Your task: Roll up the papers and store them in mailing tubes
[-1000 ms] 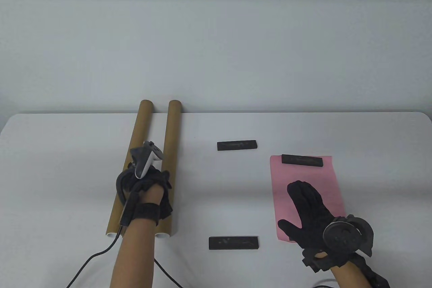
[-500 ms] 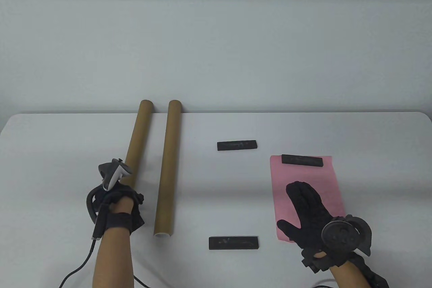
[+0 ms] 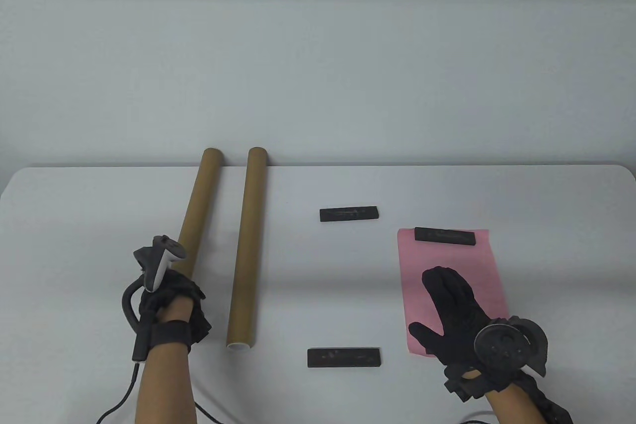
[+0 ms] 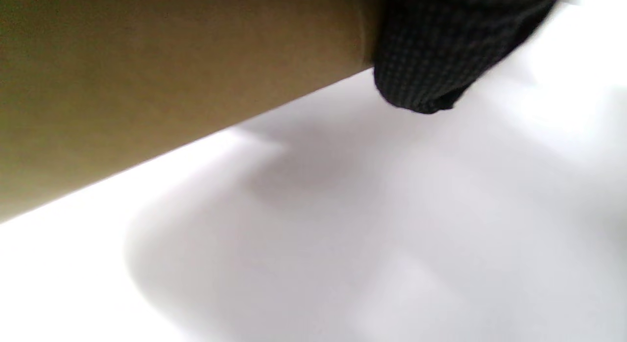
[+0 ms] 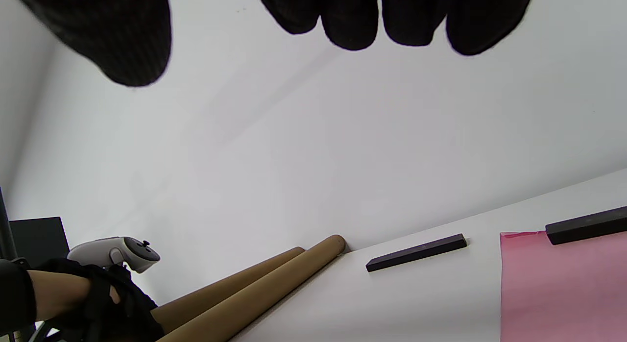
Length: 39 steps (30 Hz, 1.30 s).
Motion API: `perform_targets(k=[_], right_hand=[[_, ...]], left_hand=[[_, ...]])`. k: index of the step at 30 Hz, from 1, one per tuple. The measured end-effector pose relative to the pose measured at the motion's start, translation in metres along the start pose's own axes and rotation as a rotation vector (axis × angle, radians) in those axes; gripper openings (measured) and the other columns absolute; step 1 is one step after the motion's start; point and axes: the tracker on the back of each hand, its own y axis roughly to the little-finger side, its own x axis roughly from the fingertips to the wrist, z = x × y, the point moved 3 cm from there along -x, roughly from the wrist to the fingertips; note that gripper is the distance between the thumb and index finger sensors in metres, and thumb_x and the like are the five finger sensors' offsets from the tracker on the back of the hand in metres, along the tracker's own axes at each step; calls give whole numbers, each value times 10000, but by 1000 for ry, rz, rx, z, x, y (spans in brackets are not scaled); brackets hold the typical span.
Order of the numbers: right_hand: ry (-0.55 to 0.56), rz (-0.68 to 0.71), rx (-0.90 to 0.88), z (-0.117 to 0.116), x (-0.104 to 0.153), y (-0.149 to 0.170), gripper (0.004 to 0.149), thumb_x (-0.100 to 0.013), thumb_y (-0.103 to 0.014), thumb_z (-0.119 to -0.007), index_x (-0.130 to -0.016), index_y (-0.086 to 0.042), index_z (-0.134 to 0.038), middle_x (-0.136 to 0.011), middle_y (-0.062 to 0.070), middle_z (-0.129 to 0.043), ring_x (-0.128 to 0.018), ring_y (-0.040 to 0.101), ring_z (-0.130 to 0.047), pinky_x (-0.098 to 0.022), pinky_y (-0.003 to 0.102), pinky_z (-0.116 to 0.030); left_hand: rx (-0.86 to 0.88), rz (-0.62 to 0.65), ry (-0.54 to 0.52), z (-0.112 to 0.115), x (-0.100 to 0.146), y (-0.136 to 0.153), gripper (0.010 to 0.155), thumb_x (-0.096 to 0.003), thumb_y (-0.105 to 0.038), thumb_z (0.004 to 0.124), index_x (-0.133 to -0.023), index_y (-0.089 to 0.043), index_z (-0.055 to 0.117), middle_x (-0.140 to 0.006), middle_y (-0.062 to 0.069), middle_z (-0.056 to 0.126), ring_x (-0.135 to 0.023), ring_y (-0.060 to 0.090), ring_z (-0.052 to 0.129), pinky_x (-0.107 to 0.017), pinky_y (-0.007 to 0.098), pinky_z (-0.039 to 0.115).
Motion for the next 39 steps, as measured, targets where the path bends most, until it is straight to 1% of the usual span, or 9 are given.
perform_targets(k=[5,10,15,21,24,29,32,34,39], right_hand=[[13,-17,-6,2,0,2,925,-501,-593,-775,-1141,-11,-447,-1145,292,-469,-1014,635,-531,-657,740,-576],[39,-75,-55,4,0,13,920,-503,-588,-776,-1137,-4,-456,-1139,296,-479,-1008,634,-549,-641,778,-520],[62,-134,-135,7,2,27,918,-504,-583,-782,-1134,2,-459,-1132,301,-487,-1000,635,-558,-632,778,-529],[111,-218,-226,13,5,45,922,-502,-578,-793,-1126,16,-465,-1118,311,-501,-986,642,-568,-617,790,-503],[122,-247,-277,14,7,55,942,-495,-586,-807,-1125,21,-458,-1117,315,-495,-984,643,-568,-611,795,-498],[35,-258,-378,4,5,63,989,-473,-589,-849,-1121,42,-450,-1115,332,-476,-979,669,-529,-596,815,-477],[-32,-228,-367,-2,2,59,960,-467,-593,-857,-1104,36,-509,-1094,317,-543,-977,661,-552,-592,817,-483],[-31,-190,-397,-2,1,53,893,-468,-582,-859,-1078,5,-574,-1069,286,-610,-976,634,-601,-595,818,-494],[-42,-34,-546,5,-2,31,803,-443,-566,-904,-1021,-55,-681,-1008,220,-738,-954,559,-737,-618,788,-582]], left_hand=[[-63,65,-240,-32,30,9,873,-362,-484,938,-1014,-198,433,-963,110,613,-781,258,917,-616,449,816],[-140,206,-485,-49,76,4,869,-339,-452,1000,-1029,-229,523,-961,69,637,-791,243,906,-631,456,781],[-206,351,-697,-53,130,-2,783,-320,-435,1034,-974,-359,611,-970,-18,637,-841,191,872,-695,480,690],[-217,524,-855,-40,168,-13,727,-321,-464,1012,-921,-492,605,-1005,-81,658,-946,200,794,-761,586,541],[-188,593,-883,-33,177,-14,714,-322,-434,1015,-900,-517,606,-1013,-99,644,-969,197,762,-761,622,519],[-197,676,-897,-20,175,-12,715,-319,-418,1015,-893,-526,603,-1018,-107,621,-999,211,717,-766,639,471],[-170,737,-824,-11,164,-11,715,-318,-423,1009,-890,-531,594,-1021,-104,610,-1007,222,706,-764,641,467],[-171,770,-777,-6,157,-11,711,-324,-423,1004,-890,-532,588,-1024,-99,606,-1012,233,695,-764,643,467],[-105,733,-671,-7,137,-4,704,-315,-396,1005,-880,-528,607,-1024,-115,617,-1037,206,699,-772,647,455]])
